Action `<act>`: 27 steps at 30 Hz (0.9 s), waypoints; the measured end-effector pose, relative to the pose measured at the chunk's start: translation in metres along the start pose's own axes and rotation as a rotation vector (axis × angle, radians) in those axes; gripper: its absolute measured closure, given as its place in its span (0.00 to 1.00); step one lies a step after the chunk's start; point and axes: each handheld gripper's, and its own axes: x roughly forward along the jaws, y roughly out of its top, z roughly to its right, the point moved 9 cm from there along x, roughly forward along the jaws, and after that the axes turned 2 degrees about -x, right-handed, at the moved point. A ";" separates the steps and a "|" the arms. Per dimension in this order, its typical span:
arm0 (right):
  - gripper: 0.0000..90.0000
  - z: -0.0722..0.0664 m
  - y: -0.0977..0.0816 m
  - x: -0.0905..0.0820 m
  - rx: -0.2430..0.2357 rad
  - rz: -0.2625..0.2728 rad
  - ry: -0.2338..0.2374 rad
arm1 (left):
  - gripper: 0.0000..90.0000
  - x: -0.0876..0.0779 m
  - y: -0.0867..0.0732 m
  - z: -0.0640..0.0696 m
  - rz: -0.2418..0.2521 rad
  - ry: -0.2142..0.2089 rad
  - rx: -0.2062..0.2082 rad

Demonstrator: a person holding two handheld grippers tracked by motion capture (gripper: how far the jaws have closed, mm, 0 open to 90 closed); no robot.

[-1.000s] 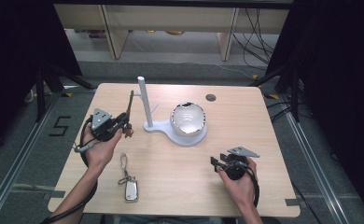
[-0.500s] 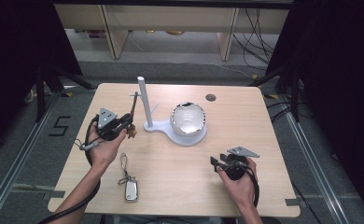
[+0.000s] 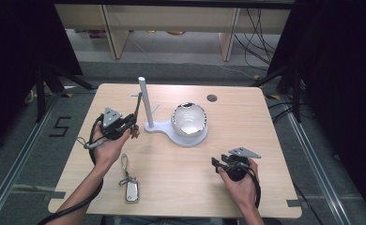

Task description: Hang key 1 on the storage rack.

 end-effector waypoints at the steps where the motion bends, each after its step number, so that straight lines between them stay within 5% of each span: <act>1: 0.59 0.000 0.000 0.000 0.001 0.002 0.001 | 0.89 0.000 0.000 0.000 0.000 0.000 0.000; 8: 0.59 -0.003 0.000 0.000 0.032 -0.002 0.003 | 0.89 0.003 0.000 0.002 -0.008 -0.002 0.006; 9: 0.59 0.000 0.000 0.000 0.000 -0.001 -0.005 | 0.89 0.004 0.000 0.002 -0.009 -0.002 0.007; 27: 0.59 0.000 0.000 0.000 0.002 0.002 0.005 | 0.86 0.012 -0.003 0.008 -0.036 -0.048 0.006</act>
